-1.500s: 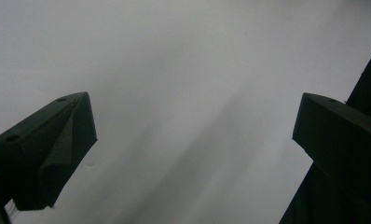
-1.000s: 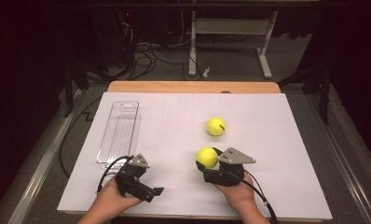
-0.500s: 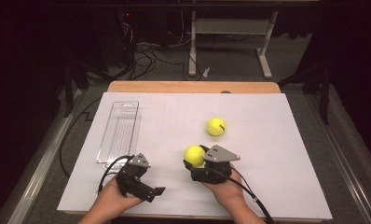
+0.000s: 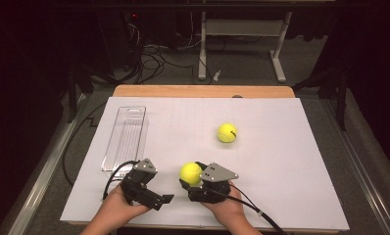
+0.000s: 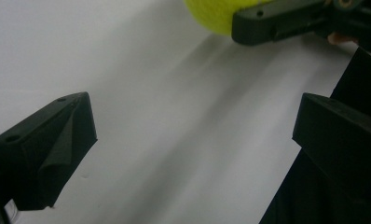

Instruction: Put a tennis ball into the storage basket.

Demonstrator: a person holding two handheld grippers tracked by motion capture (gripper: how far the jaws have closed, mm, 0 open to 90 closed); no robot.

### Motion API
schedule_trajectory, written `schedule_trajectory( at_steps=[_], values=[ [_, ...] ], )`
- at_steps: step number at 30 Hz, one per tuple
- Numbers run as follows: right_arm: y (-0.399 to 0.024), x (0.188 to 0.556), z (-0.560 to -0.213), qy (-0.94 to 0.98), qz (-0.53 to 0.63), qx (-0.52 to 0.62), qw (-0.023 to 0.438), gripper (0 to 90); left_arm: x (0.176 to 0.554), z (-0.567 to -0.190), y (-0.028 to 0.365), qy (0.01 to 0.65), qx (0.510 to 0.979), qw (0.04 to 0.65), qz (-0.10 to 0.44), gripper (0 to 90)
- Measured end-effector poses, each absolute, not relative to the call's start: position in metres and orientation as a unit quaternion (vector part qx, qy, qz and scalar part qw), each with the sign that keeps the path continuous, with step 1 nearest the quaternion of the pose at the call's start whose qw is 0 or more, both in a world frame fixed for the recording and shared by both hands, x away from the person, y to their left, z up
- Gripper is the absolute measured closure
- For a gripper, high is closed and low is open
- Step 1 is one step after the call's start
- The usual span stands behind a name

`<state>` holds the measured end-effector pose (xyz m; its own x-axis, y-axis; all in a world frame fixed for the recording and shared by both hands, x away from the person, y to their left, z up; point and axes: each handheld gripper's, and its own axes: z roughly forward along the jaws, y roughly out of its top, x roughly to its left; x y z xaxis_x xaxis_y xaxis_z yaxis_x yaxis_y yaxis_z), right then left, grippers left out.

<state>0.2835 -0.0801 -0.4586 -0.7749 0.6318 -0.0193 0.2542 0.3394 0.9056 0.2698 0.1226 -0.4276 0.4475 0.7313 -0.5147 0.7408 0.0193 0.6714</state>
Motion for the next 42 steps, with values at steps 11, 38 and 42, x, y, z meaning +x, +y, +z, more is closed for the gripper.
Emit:
schedule_trajectory(
  at_steps=[11,38,42],
  values=[
    [-0.081,0.273,-0.461,0.801,0.509,0.257,0.184,27.6,0.270,-0.413,0.113,0.530,0.706,0.469,-0.021,0.7],
    [-0.080,0.268,-0.461,0.803,0.512,0.245,0.183,27.5,0.299,-0.385,0.090,0.540,0.726,0.424,-0.034,0.7],
    [-0.078,0.267,-0.461,0.802,0.514,0.244,0.183,27.6,0.301,-0.385,0.087,0.540,0.729,0.419,-0.036,0.7]
  ],
)
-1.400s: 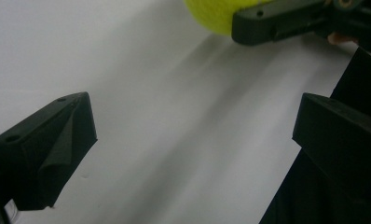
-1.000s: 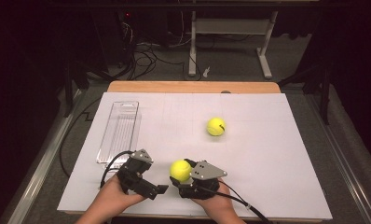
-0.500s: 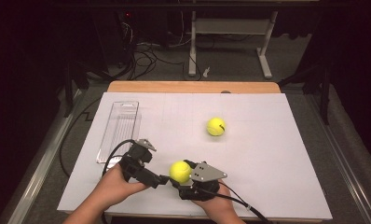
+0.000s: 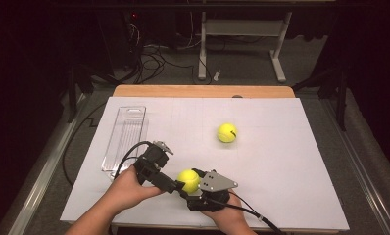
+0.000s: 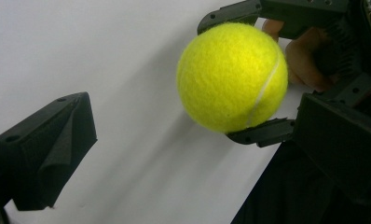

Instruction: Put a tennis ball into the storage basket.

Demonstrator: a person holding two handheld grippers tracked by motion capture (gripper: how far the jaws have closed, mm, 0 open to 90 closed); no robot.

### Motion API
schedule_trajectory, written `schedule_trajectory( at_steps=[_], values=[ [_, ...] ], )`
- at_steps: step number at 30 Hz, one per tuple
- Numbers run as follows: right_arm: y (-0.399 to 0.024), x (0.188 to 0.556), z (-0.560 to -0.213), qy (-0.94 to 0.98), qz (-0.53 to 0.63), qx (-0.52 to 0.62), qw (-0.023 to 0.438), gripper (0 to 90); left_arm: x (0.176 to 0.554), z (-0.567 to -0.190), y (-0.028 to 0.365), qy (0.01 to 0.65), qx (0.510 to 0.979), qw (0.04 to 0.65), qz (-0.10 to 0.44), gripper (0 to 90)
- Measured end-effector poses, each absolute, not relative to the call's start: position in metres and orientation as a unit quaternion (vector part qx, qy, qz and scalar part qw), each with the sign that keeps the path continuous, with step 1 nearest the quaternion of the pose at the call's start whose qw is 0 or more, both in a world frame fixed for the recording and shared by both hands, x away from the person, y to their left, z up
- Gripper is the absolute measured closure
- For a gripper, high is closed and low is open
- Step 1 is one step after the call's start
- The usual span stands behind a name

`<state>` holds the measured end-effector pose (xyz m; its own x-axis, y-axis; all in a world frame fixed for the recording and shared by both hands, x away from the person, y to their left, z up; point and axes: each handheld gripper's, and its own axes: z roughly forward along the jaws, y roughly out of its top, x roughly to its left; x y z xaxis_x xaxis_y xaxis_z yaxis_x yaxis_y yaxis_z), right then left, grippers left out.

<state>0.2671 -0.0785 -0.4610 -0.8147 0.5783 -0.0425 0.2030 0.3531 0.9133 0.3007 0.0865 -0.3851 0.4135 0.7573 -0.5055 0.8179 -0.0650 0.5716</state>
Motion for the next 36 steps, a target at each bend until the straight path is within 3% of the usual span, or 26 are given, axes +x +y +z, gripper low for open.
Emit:
schedule_trajectory(
  at_steps=[36],
  values=[
    [-0.077,0.267,-0.458,0.789,0.539,0.233,0.181,27.6,0.306,-0.397,0.054,0.539,0.746,0.388,-0.047,1.3]
  ],
)
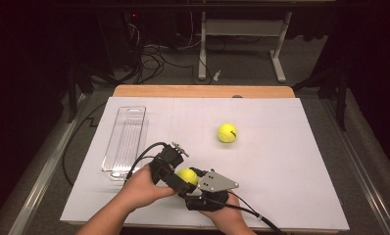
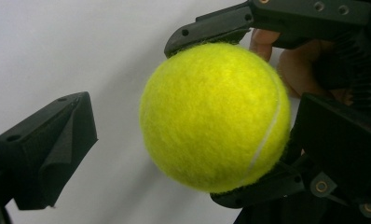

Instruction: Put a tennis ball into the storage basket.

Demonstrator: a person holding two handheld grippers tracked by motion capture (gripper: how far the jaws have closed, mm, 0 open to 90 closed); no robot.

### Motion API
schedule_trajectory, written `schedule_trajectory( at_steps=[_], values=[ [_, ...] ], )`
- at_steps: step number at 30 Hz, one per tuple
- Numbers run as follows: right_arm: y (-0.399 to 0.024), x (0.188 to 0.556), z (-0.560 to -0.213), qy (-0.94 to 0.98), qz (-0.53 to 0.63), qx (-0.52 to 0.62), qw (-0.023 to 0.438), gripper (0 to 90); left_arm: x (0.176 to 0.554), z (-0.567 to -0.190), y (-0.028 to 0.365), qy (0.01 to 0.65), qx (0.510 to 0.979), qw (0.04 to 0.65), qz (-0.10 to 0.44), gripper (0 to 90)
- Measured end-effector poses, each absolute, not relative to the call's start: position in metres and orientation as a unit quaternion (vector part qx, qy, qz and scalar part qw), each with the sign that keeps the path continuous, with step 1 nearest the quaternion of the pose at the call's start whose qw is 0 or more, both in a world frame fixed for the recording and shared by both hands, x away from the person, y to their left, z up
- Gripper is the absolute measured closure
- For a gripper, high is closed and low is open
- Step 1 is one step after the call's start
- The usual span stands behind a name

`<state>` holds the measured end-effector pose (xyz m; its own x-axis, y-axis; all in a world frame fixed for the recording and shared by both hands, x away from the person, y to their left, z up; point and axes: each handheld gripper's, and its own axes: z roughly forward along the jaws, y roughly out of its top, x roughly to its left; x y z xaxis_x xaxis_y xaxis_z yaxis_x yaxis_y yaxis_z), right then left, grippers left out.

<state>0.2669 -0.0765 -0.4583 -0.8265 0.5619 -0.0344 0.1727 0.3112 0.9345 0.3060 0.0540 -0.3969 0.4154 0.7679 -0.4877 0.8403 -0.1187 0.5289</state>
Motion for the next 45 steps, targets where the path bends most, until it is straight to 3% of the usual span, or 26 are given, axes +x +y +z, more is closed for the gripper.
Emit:
schedule_trajectory(
  at_steps=[11,24,45],
  values=[
    [-0.0767,0.2672,-0.4577,0.789,0.539,0.232,0.182,27.6,0.3098,-0.3999,0.0528,0.547,0.735,0.393,-0.075,5.0],
    [-0.0773,0.2675,-0.4573,0.788,0.538,0.233,0.187,27.6,0.3080,-0.3981,0.0548,0.543,0.736,0.394,-0.094,24.7],
    [-0.0779,0.2696,-0.4591,0.787,0.540,0.233,0.185,26.6,0.3089,-0.3990,0.0537,0.547,0.734,0.392,-0.090,26.6]
  ],
)
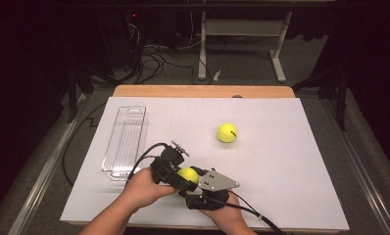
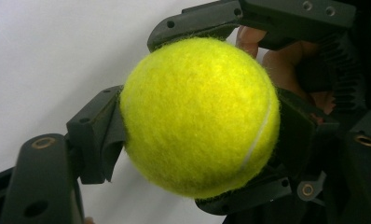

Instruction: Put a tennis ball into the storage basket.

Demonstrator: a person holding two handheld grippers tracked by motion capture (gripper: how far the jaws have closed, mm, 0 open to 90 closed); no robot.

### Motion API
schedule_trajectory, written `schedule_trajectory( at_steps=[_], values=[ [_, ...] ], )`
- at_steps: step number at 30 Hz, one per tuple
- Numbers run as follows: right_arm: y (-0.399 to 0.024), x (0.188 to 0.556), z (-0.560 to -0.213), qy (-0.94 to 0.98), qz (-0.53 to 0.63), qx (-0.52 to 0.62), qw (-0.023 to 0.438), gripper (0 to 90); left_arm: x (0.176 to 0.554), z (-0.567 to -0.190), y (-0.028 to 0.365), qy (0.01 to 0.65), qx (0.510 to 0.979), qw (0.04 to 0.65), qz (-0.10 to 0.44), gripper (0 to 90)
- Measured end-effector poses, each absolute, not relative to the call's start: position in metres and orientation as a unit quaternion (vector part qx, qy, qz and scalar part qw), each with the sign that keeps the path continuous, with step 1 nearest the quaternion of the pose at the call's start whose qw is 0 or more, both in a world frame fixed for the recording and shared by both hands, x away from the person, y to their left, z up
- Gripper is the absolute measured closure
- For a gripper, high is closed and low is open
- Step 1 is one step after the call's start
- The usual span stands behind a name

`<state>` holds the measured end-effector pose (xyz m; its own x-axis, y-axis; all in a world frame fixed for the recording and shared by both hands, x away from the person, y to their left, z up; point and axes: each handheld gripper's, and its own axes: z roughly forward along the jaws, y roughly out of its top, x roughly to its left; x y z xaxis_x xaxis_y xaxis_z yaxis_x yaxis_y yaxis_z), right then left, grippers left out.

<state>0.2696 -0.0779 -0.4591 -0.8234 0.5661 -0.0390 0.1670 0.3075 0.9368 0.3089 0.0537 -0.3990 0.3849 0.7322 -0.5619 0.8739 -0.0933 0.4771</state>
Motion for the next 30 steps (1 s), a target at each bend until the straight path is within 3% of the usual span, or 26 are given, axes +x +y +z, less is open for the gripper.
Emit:
schedule_trajectory(
  at_steps=[16,25,30],
  values=[
    [-0.077,0.270,-0.461,0.784,0.546,0.234,0.183,15.1,0.309,-0.397,0.057,0.547,0.733,0.395,-0.085,26.6],
    [-0.075,0.270,-0.463,0.782,0.550,0.231,0.182,0.3,0.311,-0.394,0.063,0.551,0.731,0.396,-0.076,26.5],
    [-0.075,0.269,-0.463,0.782,0.547,0.228,0.192,0.3,0.312,-0.394,0.067,0.552,0.729,0.398,-0.070,26.5]
  ],
)
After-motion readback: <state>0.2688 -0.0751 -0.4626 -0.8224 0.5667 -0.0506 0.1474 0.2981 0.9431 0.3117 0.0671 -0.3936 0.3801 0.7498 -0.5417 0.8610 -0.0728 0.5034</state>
